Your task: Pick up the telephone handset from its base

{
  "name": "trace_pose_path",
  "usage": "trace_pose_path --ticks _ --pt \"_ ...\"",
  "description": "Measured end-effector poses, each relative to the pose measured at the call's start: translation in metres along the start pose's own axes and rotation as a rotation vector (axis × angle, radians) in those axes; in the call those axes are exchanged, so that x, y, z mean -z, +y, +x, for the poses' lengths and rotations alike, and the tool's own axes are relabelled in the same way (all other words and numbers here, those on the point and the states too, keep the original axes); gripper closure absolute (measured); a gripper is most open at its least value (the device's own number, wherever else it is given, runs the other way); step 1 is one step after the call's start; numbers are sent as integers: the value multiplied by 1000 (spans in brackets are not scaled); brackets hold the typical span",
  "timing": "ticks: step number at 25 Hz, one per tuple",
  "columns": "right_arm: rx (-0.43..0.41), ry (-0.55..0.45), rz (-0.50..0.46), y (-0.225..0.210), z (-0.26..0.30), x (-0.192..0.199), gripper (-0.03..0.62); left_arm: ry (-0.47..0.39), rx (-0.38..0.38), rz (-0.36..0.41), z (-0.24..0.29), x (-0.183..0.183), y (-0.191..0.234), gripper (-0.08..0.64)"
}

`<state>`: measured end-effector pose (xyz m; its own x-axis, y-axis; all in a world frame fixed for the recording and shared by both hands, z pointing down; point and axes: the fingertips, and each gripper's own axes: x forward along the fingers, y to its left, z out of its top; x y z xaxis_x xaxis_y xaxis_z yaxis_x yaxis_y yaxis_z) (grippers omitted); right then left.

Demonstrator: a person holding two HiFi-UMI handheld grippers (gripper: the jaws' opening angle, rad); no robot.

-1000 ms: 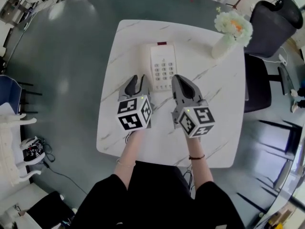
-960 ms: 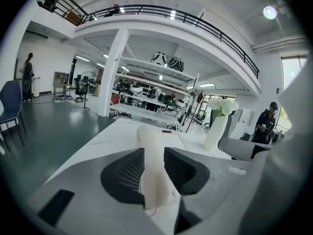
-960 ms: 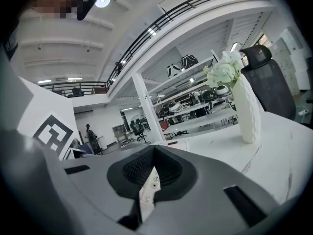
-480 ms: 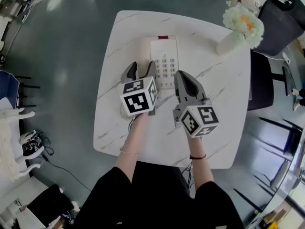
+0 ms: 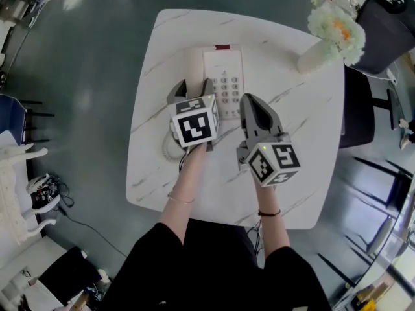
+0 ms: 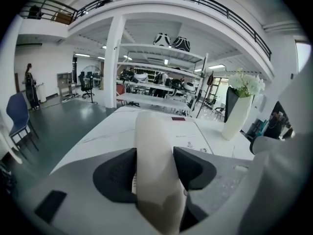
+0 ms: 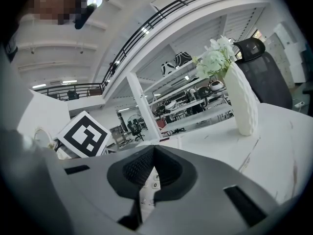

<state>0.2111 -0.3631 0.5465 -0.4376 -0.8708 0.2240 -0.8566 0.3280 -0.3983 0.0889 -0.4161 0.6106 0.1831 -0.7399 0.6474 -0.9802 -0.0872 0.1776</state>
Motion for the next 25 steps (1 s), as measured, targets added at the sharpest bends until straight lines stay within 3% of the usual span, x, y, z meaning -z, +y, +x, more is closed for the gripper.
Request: trace_pose_path --ticks 9,15,25 --pt "8 2 -4 -5 -1 0 601 6 -28 -19 -1 -1 1 345" --pt "15 8 6 -6 -2 1 600 0 1 -55 -2 -2 1 348" --pt "20 0 12 -6 -6 -2 601 -37 39 -49 -12 -12 0 353"
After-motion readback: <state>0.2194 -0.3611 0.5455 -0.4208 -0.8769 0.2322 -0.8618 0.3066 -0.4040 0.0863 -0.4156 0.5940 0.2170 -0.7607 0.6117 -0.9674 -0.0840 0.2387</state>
